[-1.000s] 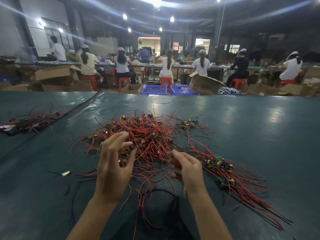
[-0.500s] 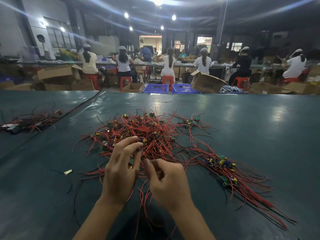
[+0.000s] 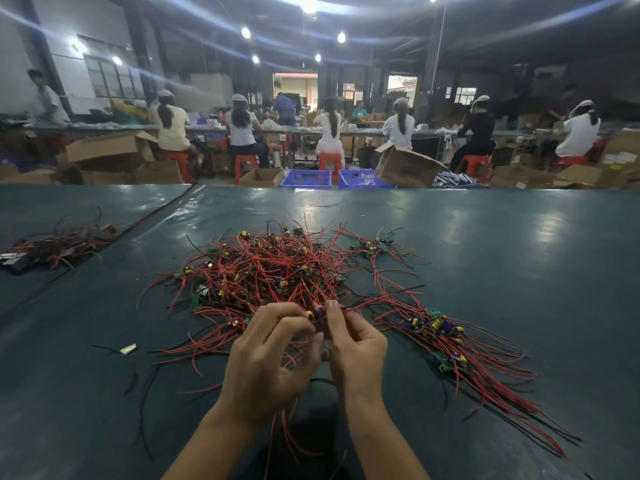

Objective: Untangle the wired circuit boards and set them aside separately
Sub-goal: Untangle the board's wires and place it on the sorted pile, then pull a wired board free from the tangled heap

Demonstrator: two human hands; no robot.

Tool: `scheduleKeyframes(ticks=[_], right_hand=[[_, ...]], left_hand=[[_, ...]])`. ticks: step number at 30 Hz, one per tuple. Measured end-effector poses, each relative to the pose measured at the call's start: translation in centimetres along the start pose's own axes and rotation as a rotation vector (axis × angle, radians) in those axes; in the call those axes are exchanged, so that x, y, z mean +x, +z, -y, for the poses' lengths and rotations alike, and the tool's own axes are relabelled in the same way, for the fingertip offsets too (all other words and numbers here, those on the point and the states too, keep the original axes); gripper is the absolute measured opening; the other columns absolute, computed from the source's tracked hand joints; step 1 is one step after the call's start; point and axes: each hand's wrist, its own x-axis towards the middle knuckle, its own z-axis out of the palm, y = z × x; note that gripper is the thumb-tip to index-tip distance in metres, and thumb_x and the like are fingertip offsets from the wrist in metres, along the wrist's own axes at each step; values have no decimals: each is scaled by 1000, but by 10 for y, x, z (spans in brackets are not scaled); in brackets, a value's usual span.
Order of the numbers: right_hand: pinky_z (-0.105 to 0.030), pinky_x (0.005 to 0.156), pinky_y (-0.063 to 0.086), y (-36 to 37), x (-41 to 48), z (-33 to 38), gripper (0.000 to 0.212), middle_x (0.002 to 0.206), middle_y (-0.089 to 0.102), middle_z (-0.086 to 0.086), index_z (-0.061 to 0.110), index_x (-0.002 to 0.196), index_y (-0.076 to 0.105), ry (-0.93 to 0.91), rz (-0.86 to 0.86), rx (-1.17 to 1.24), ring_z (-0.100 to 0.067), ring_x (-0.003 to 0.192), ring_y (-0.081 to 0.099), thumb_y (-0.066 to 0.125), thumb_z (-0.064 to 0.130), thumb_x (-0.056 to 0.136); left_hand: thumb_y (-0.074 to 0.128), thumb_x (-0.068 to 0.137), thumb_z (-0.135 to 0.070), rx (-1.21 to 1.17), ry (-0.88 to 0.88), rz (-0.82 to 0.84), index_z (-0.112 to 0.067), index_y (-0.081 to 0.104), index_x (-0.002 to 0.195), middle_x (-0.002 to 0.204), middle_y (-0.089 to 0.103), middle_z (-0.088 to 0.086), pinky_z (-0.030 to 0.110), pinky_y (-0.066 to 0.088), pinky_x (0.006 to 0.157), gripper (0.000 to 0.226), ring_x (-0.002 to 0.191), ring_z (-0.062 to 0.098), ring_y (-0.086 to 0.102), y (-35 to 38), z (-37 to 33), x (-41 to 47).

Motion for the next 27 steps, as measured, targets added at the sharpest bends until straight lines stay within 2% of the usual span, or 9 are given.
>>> scheduleKeyframes(ticks=[2,4,7,9,11,14,17,23,27], right_hand=[[-42,64,52,-1,2,2,26,66,71,-1,22,70,80,35,-25,35,-14,60,59,66,23,92],[-27,55,52,-2,3,4,27,67,72,3,25,69,80,68,-7,113,-8,58,60,66,23,91],[-19,50,49,1,-2,7,19,68,71,3,22,74,81,98,71,126,-5,56,59,68,30,86],[-20,49,49,1,-5,7,21,74,73,-3,15,78,81,103,136,115,-10,57,61,67,28,88],[-18,46,48,1,-5,8,23,73,74,-2,15,76,81,94,184,96,-7,54,62,65,21,92],[-18,55,53,1,-6,9,26,72,75,-3,16,74,81,144,225,108,-9,63,69,63,15,92],[-21,59,56,2,-5,8,24,79,76,-11,12,77,80,198,234,130,-16,71,72,63,9,92],[-36,69,60,-1,-1,6,19,92,76,-15,10,89,80,397,174,140,-28,84,74,64,20,91],[-33,61,53,-10,10,9,22,83,71,-8,11,97,78,550,179,300,-22,70,66,60,21,92]], left_hand=[[58,93,-33,-85,-67,70,-17,58,65,70,55,-7,24,44,52,32,61,7,53,0,-3,0],[45,95,-53,-232,-244,206,-29,50,58,56,49,-10,26,37,45,44,49,7,46,2,-7,-1],[36,86,-72,-568,-673,363,-20,60,53,51,57,0,23,38,46,67,45,12,51,8,-12,-3],[37,83,-76,-734,-894,311,-17,61,52,52,59,5,22,42,47,72,44,15,52,9,-13,-2],[45,76,-78,-809,-999,225,-15,67,59,53,59,10,24,45,45,68,45,18,53,9,-13,1],[48,73,-72,-853,-1073,147,-17,76,76,57,63,10,25,48,48,61,48,18,58,9,-14,5],[54,73,-65,-854,-1119,75,-12,76,72,60,67,10,25,49,51,57,50,18,61,10,-13,8],[60,79,-49,-721,-970,26,-2,66,65,56,63,7,21,44,47,49,49,14,57,12,-15,8],[58,84,-41,-705,-972,12,-9,69,57,54,65,13,21,45,46,43,47,18,59,14,-16,9]])
